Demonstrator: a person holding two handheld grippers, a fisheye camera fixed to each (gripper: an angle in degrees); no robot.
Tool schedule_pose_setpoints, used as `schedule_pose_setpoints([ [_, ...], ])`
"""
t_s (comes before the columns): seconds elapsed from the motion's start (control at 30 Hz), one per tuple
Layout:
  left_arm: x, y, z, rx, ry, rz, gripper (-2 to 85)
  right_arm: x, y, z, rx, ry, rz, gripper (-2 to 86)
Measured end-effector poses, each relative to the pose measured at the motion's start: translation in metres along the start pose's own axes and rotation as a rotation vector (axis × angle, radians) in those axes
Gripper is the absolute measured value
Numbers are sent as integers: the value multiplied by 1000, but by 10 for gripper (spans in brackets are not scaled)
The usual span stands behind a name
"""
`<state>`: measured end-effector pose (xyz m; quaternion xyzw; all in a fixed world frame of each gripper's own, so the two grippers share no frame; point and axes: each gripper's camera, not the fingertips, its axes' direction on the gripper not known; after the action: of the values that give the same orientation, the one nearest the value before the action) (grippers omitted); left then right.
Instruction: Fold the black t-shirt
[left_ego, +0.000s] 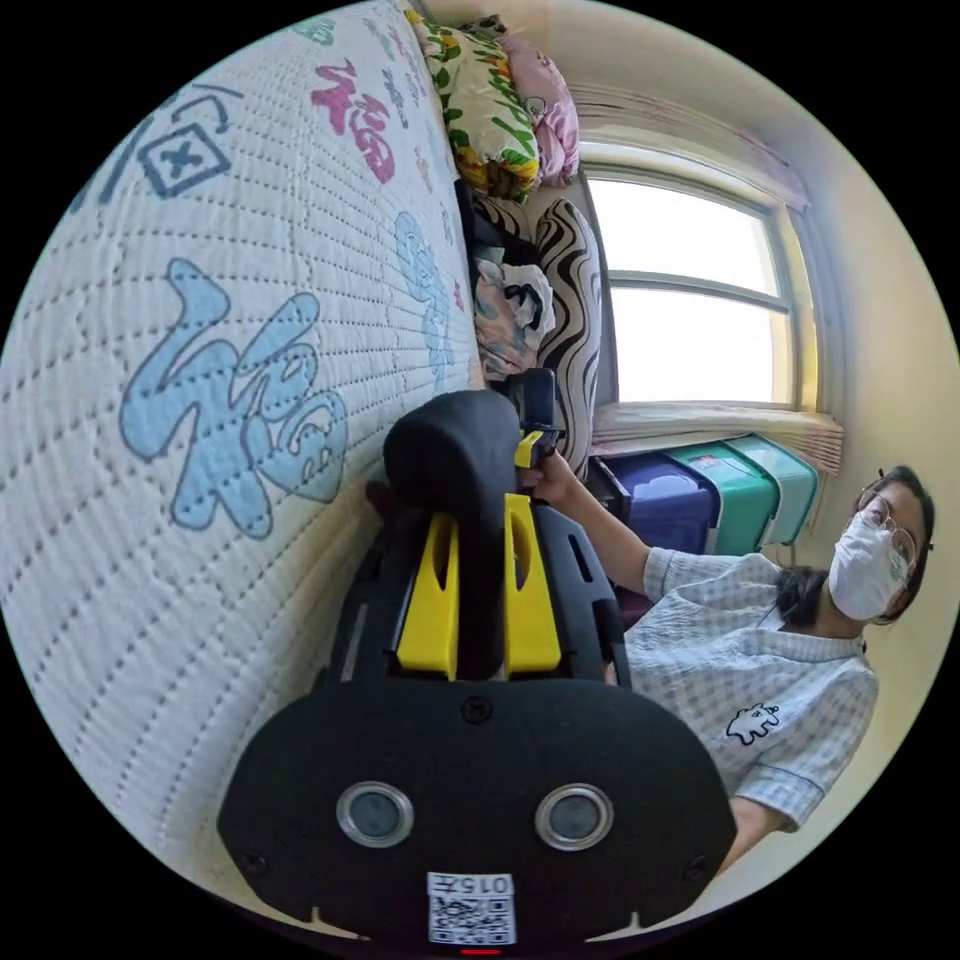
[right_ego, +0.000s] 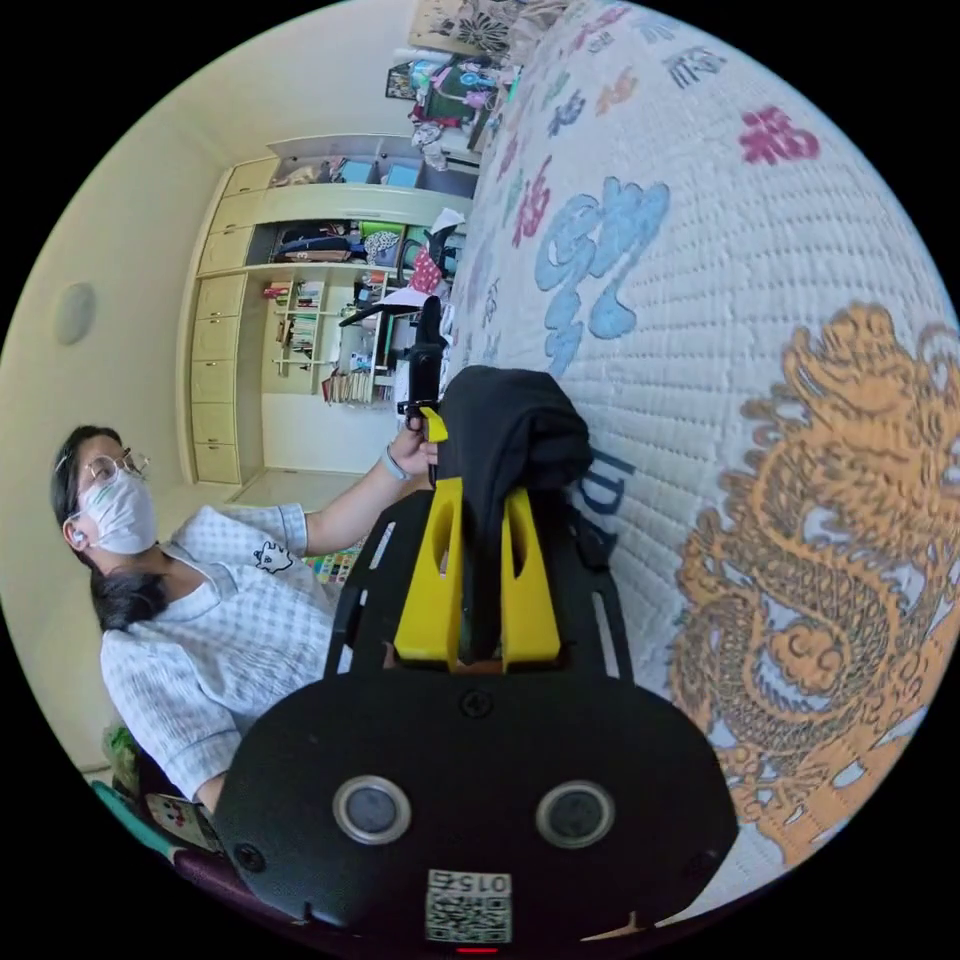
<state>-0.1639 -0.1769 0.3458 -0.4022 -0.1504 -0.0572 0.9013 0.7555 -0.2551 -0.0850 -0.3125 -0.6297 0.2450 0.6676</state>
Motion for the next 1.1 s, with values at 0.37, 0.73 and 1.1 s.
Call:
schedule_pose_setpoints([
  [0.37, 196, 129, -287, 350, -250, 166, 64, -165, -181, 212, -97, -66, -358, 60],
  [0.73, 193, 252, -445, 664, -641, -167, 68, -193, -372, 536, -233, 92, -332, 66],
  [1.1, 223, 384, -310, 828, -933, -103, 91, -165, -316, 573, -208, 330, -375, 101],
])
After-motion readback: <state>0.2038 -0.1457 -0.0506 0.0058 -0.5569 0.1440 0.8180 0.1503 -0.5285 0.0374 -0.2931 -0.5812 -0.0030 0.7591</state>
